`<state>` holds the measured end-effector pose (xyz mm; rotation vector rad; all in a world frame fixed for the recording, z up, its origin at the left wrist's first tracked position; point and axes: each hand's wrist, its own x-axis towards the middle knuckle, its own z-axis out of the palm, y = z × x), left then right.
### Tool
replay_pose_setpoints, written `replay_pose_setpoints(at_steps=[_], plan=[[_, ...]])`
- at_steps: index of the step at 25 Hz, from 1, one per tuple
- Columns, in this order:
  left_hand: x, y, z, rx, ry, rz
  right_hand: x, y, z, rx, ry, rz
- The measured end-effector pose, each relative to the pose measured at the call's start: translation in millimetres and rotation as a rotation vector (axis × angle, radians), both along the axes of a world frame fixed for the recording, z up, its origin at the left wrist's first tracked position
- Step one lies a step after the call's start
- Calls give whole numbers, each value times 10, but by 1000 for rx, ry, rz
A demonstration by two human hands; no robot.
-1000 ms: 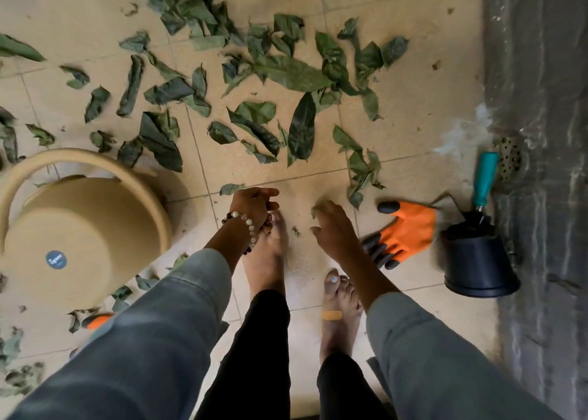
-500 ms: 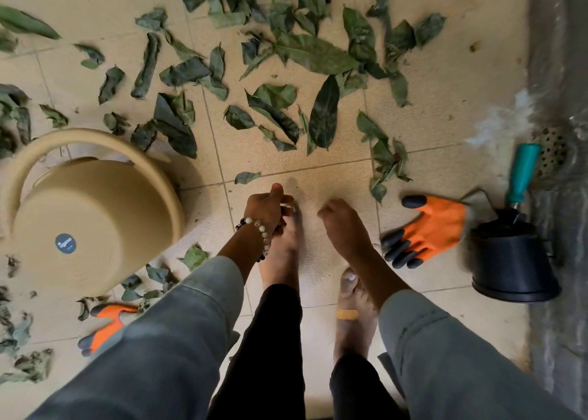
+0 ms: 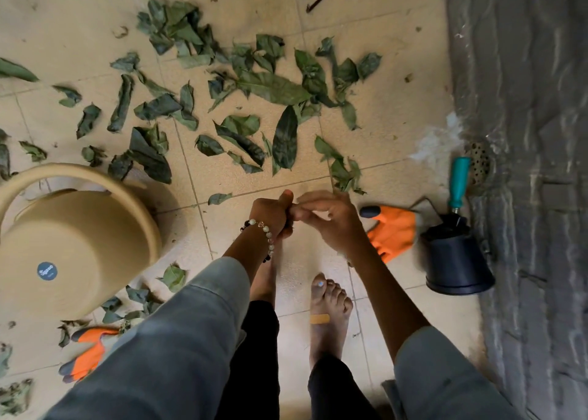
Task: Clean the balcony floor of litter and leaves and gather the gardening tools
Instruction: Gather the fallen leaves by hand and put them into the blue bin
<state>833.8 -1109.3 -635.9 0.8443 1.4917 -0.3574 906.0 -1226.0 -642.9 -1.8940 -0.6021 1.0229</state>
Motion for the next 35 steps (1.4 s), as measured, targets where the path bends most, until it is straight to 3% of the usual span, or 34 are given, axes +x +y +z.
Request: replay_pose_setpoints(at_steps=[2,4,6,9,13,17,21,24,26,28,30,32,34,35], plan=[[94,63,-11,-29,10,52,224,-48,-74,-84,38,-227],[178,130,-51,-26,65,45,423,-136,-332,-352,-207,-391],[221,168,-103,-19,106,33,549,-176,-592,-644,-306,-255],[210,188,-207,-43,128,44,480,-98,-841,-768,-349,-23],[147,229,-335,-21,152,8,446,-86,-896,-599,-524,-147],[111,239,-278,-35,104,17,539,-110,-705,-500,-287,-486],[204,78,-129,-92,35,42,244,82,-283,-276,-261,-563],[329,-28,-1,-215,-20,282,-115,256,14,-143,-245,-459],[338,-35,12,-333,-24,410,-335,311,157,-133,-237,-259],[282,-11,9,-343,37,403,-397,287,165,-176,-450,-39],[208,16,-37,-260,111,412,-290,220,109,-166,-518,175],[195,63,-101,-141,129,445,-150,185,18,-53,-351,211],[233,142,-106,-86,110,439,-44,212,-125,-14,-72,-48],[243,175,-111,-91,98,421,7,228,-219,-67,-32,-185]])
